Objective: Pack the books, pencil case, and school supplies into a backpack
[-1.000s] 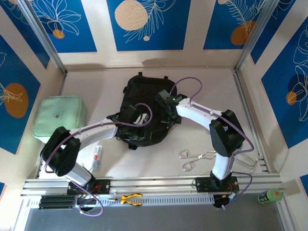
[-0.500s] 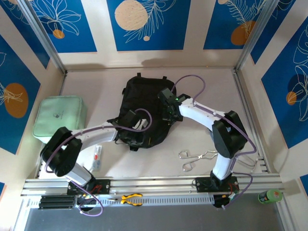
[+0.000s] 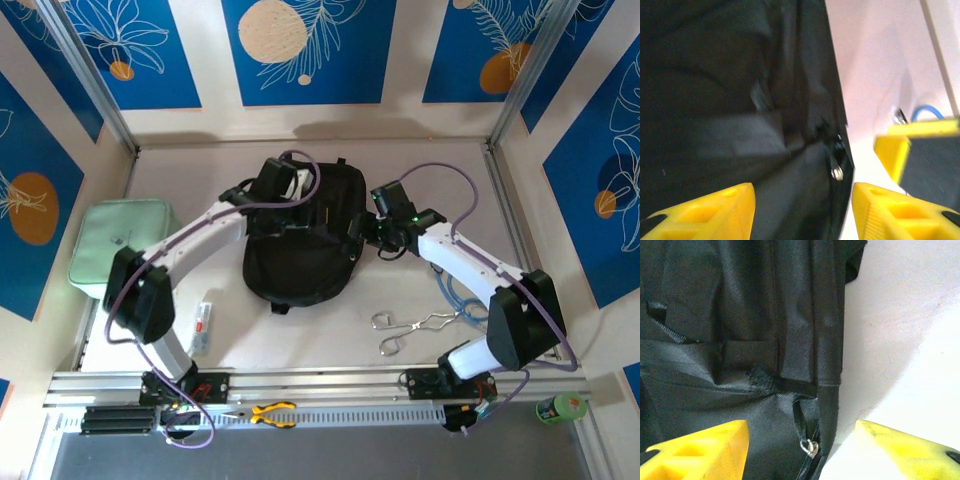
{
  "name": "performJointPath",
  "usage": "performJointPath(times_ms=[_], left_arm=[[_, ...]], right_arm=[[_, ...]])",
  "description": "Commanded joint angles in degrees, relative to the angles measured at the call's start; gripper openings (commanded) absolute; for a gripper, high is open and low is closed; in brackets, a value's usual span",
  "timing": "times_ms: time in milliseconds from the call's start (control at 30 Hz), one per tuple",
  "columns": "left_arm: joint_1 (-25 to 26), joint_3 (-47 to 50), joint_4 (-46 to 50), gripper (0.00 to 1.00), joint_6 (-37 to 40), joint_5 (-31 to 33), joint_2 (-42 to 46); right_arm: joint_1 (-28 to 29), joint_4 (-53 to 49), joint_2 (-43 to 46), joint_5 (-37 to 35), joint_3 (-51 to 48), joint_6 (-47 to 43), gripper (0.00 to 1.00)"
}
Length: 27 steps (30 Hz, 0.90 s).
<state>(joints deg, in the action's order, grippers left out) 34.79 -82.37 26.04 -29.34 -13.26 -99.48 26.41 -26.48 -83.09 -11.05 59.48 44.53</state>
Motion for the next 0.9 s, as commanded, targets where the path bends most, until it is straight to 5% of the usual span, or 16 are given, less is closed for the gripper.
performJointPath(times_ms=[0,367,567,633,867], left_arm=[[-0.55,-6.37,3.02,0.52,1.74,3.27,-6.65],[-0.6,-20.18,7.05,0.4,-0.78,3.69,-19.34],[-1.0,-20.81,9.57,0.07,0.58,5.8,-18.96],[-1.2,-20.52,10.14,0.0,1.34,6.51,-18.55],[-3.5,-18.14,11.59,0.0,5.04,13.15,-15.94]], right_arm=[[-1.95,3.74,-0.33,5.81,-1.95,1.67,0.59],[-4.78,6.35,-8.66,10.32,0.55,0.72,0.61],[-5.01,3.44,-14.25,9.27,4.63,-0.53,0.57],[-4.86,2.17,-16.04,8.84,6.0,-1.06,0.5],[-4.64,-2.11,-19.92,4.93,8.81,-0.69,0.15]])
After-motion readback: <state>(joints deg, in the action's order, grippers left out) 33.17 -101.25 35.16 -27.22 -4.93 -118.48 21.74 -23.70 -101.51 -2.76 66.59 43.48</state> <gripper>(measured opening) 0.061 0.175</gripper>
